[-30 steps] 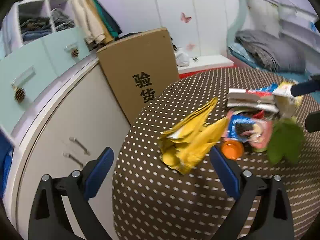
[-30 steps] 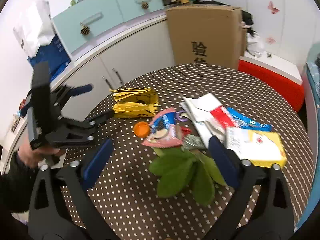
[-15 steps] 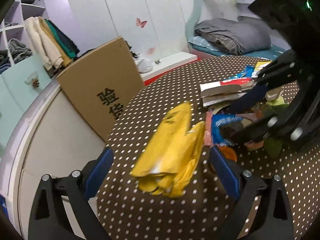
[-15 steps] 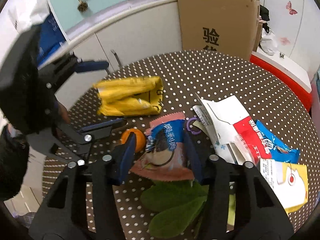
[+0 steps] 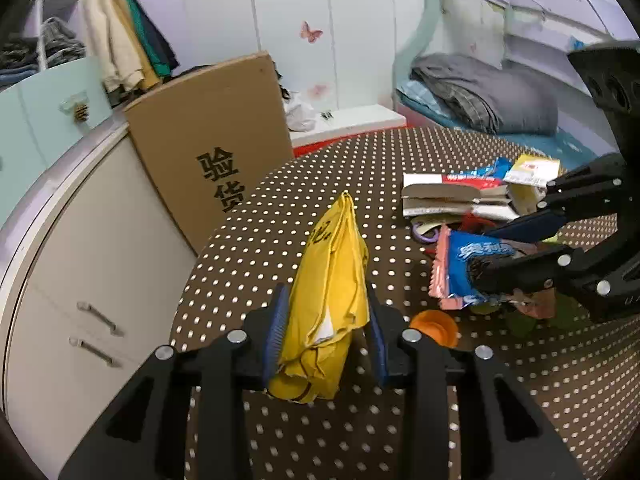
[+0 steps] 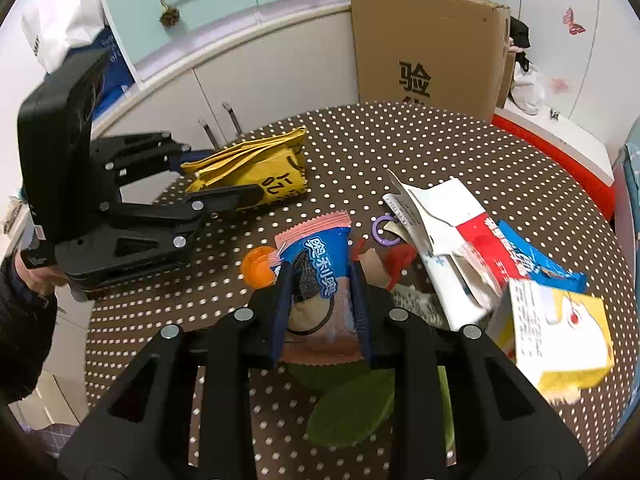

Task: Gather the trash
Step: 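Carry the yellow bag and wrapper to the wastebasket with both grippers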

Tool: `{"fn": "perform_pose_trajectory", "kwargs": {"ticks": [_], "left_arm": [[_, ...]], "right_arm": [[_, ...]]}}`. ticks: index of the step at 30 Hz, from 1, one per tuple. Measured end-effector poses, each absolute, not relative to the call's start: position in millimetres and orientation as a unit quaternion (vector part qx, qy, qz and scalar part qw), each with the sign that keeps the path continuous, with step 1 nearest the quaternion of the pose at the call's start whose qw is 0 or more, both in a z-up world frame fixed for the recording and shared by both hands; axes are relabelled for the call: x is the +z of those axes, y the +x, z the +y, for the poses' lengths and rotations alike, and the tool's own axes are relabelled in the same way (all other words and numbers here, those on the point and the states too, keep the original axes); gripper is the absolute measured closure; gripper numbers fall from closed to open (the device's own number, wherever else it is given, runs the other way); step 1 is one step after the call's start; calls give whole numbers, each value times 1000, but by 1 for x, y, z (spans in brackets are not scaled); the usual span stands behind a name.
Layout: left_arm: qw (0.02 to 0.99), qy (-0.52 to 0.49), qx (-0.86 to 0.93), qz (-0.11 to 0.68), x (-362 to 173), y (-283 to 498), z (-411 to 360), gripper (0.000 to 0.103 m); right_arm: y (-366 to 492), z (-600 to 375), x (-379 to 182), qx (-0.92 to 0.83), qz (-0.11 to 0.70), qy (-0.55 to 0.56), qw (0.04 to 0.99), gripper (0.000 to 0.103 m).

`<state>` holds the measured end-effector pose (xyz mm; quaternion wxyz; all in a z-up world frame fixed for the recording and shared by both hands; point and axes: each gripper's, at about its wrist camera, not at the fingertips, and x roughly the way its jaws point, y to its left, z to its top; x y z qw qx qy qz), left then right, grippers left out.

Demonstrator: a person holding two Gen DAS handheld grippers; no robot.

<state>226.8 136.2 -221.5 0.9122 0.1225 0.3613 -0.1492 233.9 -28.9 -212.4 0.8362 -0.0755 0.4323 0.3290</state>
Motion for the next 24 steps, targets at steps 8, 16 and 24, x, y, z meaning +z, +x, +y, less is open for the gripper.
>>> {"fn": "perform_pose_trajectory", "kwargs": {"ticks": [8, 16, 24], "left_arm": [[927, 98, -130, 339, -193, 180, 121, 68], [936, 72, -138, 317, -150, 146, 78, 68], [935, 70, -165, 306, -119, 129, 13, 68]], "right_arm": [[205, -69, -181, 327, 397, -41, 857, 75], [177, -141, -146, 301, 352, 0, 886, 75], [153, -238, -117, 243, 311, 55, 917, 75]]}}
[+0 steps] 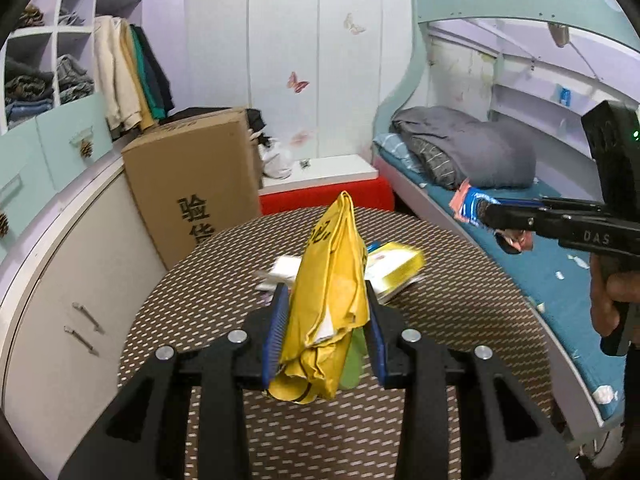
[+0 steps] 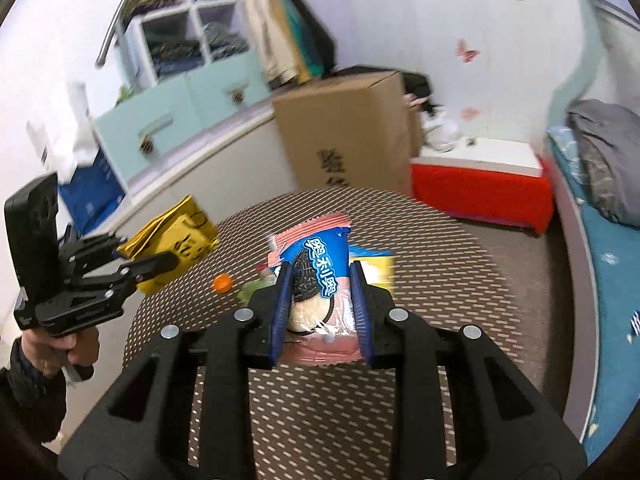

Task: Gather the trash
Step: 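Carry the yellow bag and wrapper to the wastebasket with both grippers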

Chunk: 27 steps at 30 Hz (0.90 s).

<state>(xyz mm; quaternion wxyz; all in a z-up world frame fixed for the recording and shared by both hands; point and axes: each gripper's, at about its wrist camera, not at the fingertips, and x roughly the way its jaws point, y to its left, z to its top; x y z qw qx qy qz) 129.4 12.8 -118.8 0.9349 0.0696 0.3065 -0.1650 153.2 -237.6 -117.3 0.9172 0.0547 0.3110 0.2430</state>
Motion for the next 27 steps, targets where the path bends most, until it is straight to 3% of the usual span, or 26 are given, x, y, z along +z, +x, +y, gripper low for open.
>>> {"fn": "perform_pose_trajectory", "kwargs": {"ticks": [13, 27], "left_arm": [[924, 54, -250, 285, -85, 119, -103, 68], [879, 60, -331, 339, -124, 139, -213, 68]], "right_arm": [[108, -406, -110, 110, 262, 165, 945, 75], [121, -523, -244, -5, 369, 281, 886, 73]]}}
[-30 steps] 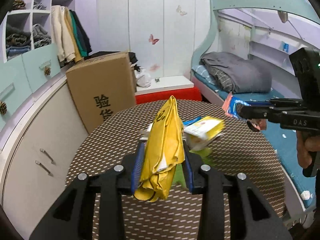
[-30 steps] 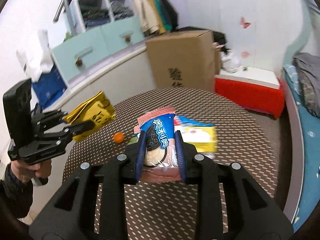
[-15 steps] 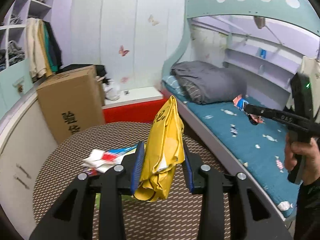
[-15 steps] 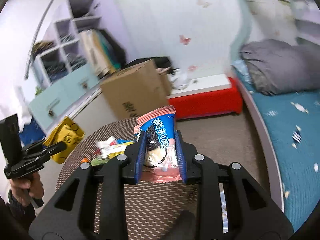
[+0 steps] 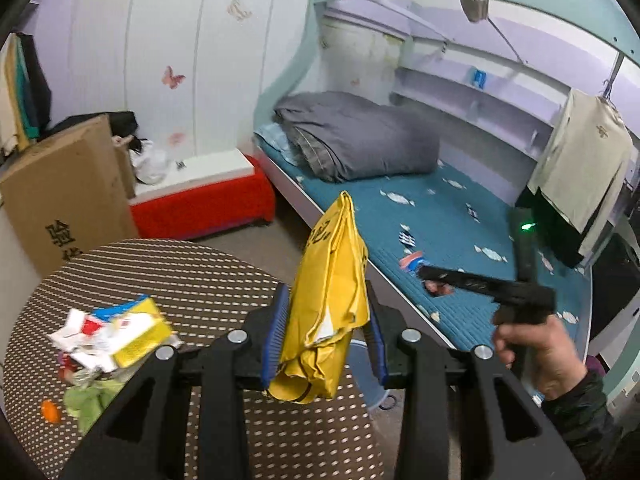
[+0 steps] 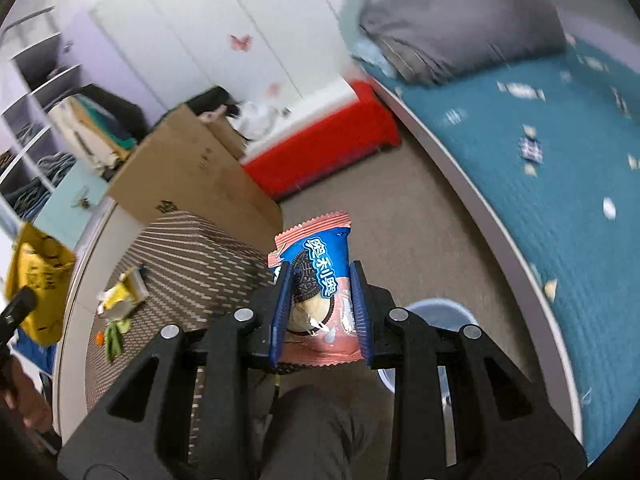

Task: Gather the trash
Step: 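Carry the yellow bag and wrapper to the wastebasket with both grippers, then open both grippers over the wastebasket to drop the bag and wrapper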

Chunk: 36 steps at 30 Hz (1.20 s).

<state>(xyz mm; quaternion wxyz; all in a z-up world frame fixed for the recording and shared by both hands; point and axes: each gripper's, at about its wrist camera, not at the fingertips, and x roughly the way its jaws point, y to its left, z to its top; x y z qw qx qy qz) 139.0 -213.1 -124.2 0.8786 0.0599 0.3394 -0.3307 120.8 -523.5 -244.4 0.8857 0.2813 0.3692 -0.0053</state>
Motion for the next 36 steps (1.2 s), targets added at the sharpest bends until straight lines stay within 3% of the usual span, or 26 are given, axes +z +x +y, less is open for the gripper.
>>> {"fn": "perform_pose_trajectory", "kwargs": {"ticks": [2, 3, 4, 5, 16, 23, 25, 27, 29, 30, 36], "left_arm": [[873, 66, -334, 349, -132, 144, -227, 68], [871, 69, -335, 353, -135, 146, -234, 68], [868, 72, -337, 359, -140, 149, -243, 68], [865, 74, -338, 362, -144, 150, -251, 68], [822, 120, -369, 416, -199, 169, -333, 68], [793, 147, -375, 458, -243, 181, -383, 66], [786, 154, -375, 467, -253, 186, -392, 62], [776, 165, -378, 477, -263, 189, -401, 49], [782, 169, -366, 474, -268, 192, -406, 15], [787, 168, -362, 471, -268, 193, -406, 11], [804, 148, -340, 464, -256, 199, -391, 11]], "right_arm": [[129, -528, -262, -15, 384, 294, 875, 72], [132, -534, -274, -19, 392, 305, 868, 65], [134, -536, -282, -19, 397, 314, 862, 42], [134, -541, -290, -23, 401, 327, 856, 34], [107, -575, -297, -54, 381, 357, 851, 19], [83, -590, -274, -66, 348, 369, 859, 17], [80, -592, -269, -68, 343, 368, 862, 16], [77, -594, -265, -71, 337, 370, 863, 15], [76, -595, -264, -73, 334, 373, 862, 14], [75, -595, -263, -73, 333, 374, 862, 13], [76, -584, -260, -70, 334, 366, 866, 6]]}}
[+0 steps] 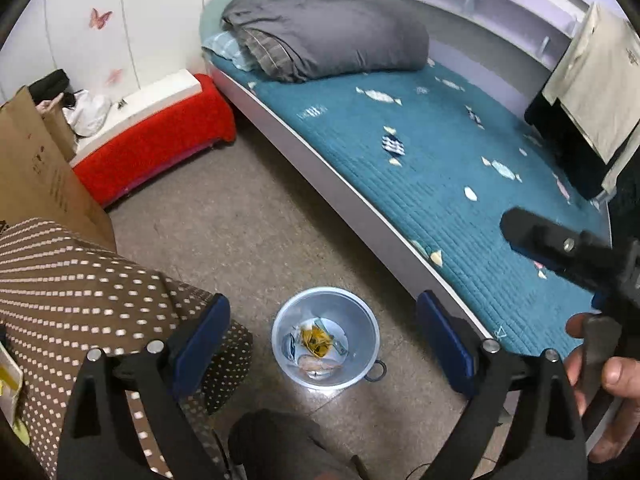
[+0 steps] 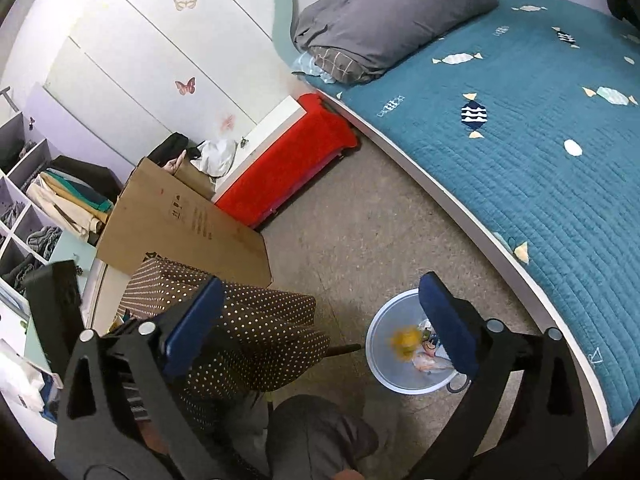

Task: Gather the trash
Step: 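Open both grippers over the wastebasket to drop the bag and wrapper, then move both open tools back over the polka-dot table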

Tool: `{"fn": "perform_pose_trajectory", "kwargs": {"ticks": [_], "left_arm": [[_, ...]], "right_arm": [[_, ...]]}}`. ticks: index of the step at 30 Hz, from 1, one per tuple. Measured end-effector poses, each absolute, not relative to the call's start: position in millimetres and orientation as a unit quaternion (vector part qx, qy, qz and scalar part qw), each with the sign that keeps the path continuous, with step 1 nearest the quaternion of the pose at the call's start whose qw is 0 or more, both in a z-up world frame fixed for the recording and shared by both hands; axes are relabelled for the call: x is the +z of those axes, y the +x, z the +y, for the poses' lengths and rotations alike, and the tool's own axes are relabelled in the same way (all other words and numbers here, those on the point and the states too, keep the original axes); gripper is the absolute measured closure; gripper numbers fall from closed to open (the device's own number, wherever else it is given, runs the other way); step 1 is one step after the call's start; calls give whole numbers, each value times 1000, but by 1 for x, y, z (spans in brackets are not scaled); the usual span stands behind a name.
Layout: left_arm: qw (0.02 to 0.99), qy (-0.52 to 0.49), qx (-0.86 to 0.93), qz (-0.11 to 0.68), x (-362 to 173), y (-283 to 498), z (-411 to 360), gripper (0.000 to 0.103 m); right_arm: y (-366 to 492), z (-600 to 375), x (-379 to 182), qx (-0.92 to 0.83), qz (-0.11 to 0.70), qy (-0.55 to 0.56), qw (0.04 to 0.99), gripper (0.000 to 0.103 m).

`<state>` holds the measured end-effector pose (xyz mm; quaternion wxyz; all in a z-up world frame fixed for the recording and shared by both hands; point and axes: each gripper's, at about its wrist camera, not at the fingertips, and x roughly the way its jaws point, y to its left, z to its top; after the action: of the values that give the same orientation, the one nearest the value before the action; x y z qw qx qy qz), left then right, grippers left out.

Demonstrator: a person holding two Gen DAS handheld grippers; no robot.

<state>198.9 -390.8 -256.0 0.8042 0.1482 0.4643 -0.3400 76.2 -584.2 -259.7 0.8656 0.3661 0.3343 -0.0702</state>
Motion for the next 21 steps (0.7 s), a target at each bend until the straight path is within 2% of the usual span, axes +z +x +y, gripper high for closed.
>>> {"fn": "perform_pose_trajectory", "kwargs": {"ticks": [9, 21], "left_arm": [[842, 140, -326, 407, -208, 180, -355, 10], [882, 98, -294, 355, -147, 159, -288, 9]], "right_arm": [[83, -554, -243, -60, 337, 342, 875, 6], [93, -496, -187, -23, 319, 287, 903, 6]]}}
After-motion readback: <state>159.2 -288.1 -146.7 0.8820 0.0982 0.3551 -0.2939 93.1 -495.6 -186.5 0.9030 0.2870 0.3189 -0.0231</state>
